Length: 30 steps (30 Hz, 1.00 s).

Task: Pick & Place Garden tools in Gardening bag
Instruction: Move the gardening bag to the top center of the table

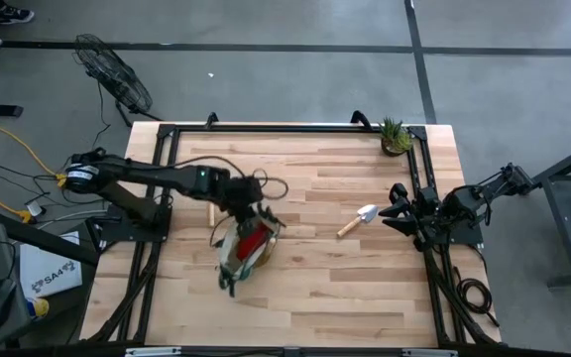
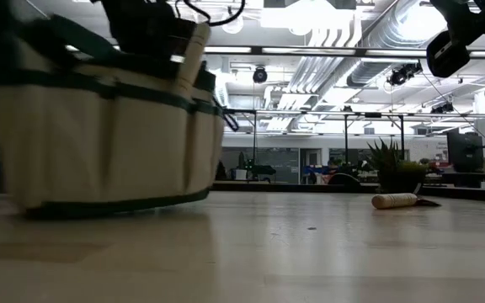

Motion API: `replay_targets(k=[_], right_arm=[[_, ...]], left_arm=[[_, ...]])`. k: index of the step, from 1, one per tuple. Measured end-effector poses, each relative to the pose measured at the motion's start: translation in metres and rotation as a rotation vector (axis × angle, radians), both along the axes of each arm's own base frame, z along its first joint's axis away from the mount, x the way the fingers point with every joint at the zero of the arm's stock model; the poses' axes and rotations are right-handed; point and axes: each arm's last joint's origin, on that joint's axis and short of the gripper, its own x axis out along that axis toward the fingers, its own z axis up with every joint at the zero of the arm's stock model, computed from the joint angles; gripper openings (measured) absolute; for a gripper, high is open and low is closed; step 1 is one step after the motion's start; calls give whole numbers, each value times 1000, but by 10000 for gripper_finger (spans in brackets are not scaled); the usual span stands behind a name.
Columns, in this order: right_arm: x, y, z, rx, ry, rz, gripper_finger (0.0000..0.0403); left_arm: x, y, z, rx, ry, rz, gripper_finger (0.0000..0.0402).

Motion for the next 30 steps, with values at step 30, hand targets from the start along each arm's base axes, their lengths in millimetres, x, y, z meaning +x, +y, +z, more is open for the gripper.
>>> replay_targets(k=[30], right_arm=[[0, 0, 0, 0, 1, 0, 103]], left_arm=[[-14, 101, -11, -85, 20, 350, 0]])
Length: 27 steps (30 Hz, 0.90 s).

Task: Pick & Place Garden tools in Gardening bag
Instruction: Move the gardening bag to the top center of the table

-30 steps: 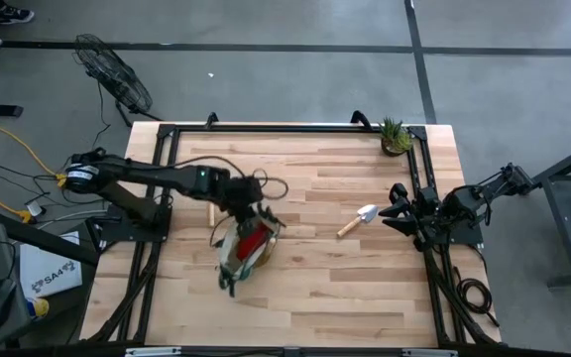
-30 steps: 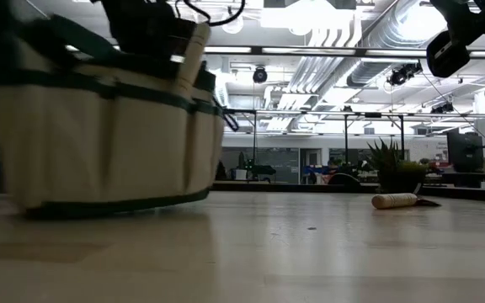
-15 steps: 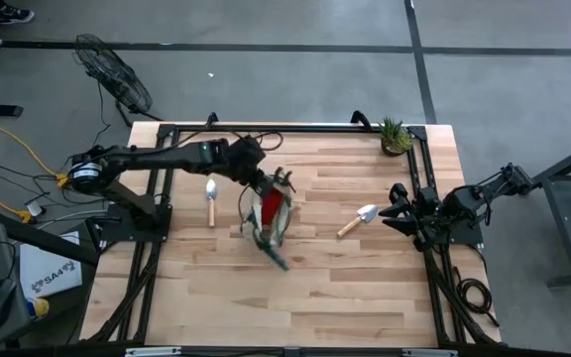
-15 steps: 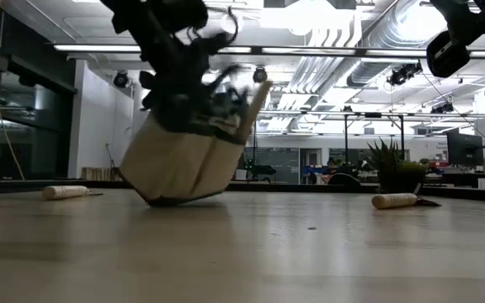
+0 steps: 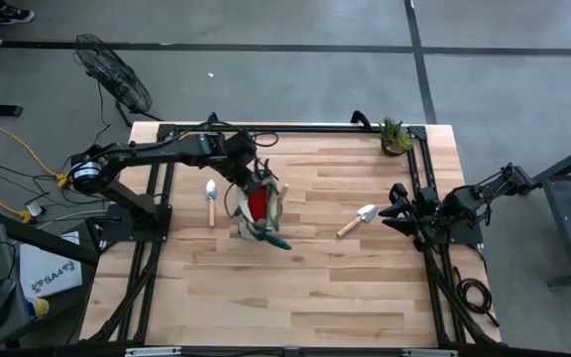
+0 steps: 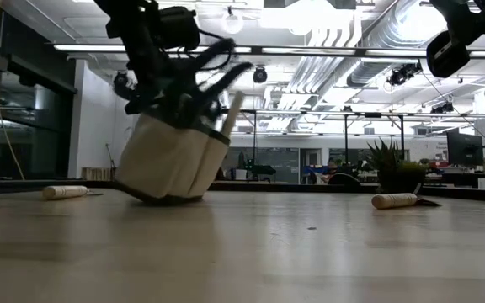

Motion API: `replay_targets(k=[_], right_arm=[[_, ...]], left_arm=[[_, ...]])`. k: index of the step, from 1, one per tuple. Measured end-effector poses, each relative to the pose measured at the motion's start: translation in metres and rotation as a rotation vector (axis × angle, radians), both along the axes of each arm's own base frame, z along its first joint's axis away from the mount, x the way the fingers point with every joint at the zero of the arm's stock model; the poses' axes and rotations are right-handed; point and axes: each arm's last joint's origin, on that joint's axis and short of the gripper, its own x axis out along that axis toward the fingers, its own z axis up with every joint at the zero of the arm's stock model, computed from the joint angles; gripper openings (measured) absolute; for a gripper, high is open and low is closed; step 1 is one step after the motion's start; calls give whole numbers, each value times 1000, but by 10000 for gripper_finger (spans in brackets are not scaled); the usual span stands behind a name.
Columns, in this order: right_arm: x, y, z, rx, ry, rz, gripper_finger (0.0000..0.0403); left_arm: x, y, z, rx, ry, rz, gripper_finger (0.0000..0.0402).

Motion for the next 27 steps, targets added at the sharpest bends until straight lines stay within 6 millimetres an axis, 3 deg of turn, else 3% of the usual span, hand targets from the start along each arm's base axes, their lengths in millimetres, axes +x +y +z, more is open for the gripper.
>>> replay_targets(k=[13, 27], right_arm=[[0, 0, 1, -60, -16, -21, 103], [-3, -4, 10, 448, -50, 44, 103]], left_arm=[[-11, -7, -5, -123, 109, -42, 0], [-6, -9, -4, -248, 35, 56, 0]])
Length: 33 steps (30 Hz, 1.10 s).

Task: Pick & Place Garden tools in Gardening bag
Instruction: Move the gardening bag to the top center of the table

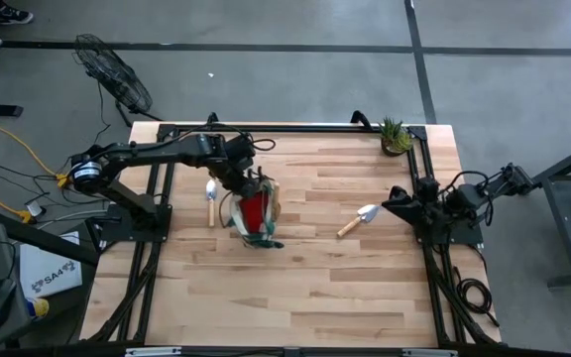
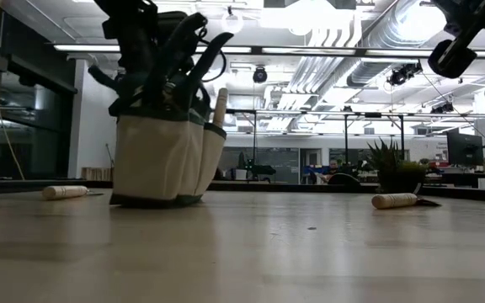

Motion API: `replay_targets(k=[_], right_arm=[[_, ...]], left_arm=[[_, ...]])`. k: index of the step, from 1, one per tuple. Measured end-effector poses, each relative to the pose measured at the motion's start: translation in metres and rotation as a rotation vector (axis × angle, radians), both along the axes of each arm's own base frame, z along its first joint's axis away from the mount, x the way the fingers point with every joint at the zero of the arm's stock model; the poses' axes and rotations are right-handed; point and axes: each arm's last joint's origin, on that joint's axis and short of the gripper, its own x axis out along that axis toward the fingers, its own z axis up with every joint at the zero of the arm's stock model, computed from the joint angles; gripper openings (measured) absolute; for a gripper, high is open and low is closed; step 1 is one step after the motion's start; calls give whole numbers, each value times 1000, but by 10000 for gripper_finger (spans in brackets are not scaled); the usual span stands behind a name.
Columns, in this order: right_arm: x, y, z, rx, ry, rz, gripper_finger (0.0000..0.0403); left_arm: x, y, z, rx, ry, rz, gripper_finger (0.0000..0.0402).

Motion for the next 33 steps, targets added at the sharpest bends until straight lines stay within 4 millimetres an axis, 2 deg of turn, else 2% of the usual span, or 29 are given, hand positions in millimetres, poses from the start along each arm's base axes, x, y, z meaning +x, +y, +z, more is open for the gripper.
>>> replay_targets(k=[9, 13, 16, 20, 24, 27, 33], right_arm=[[6, -3, -5, 184, 78, -130, 103], [16, 1, 0, 153, 153, -173, 103], [30, 7, 16, 59, 204, -203, 103], [58, 19, 40, -102, 308, -258, 103], [96, 28, 58, -180, 419, -305, 103], [128, 28, 67, -134, 496, -301, 103], [193, 17, 71, 13, 662, -122, 106]], left_arm=[[-3, -1, -1, -31, 42, 74, 0], [-3, -1, -1, -39, 46, 103, 0], [-1, 0, -1, -37, 32, 117, 0], [0, 1, 0, -26, 16, 125, 0], [0, 1, 0, -26, 16, 128, 0], [0, 1, 0, -27, 17, 130, 0], [0, 1, 0, -28, 18, 130, 0]])
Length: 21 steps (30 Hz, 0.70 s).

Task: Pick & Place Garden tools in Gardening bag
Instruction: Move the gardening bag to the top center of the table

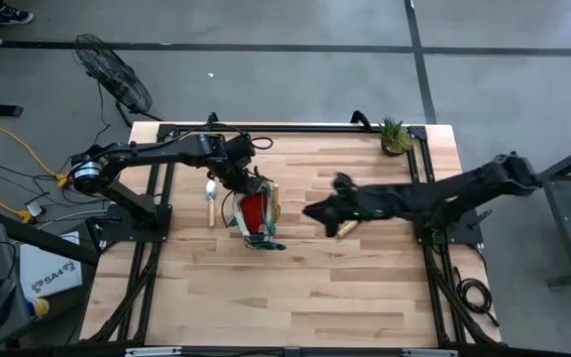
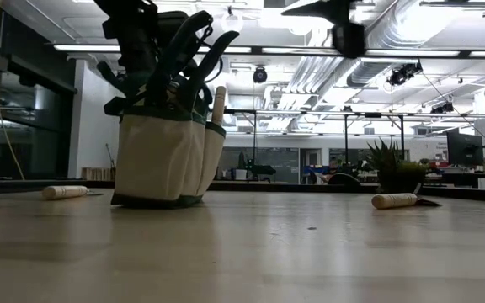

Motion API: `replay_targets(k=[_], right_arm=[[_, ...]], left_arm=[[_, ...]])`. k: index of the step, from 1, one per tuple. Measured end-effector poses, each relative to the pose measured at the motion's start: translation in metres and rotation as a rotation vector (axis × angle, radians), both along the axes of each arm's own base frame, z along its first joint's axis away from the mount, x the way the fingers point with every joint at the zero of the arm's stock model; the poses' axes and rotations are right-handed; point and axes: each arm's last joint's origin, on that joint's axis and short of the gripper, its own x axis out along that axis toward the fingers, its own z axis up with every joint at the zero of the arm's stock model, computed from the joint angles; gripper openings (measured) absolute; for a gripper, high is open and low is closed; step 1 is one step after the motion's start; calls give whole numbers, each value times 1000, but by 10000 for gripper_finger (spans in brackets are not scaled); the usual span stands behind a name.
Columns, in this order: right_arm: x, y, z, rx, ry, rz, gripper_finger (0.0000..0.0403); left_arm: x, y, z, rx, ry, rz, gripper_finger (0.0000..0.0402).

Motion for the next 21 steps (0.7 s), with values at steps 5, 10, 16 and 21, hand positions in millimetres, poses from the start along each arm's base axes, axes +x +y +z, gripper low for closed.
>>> replay_targets(k=[5, 10, 16, 21], right_arm=[[39, -9, -6, 97, 83, 87, 131], [56, -15, -18, 170, 123, 43, 167], [64, -21, -32, 264, 164, 49, 202], [68, -24, -40, 314, 185, 22, 206]], left_arm=[[0, 0, 0, 5, -1, -10, 0], [0, 0, 0, 18, -3, -33, 0], [0, 0, 0, 39, -9, -78, 24], [0, 0, 0, 57, -15, -126, 79]])
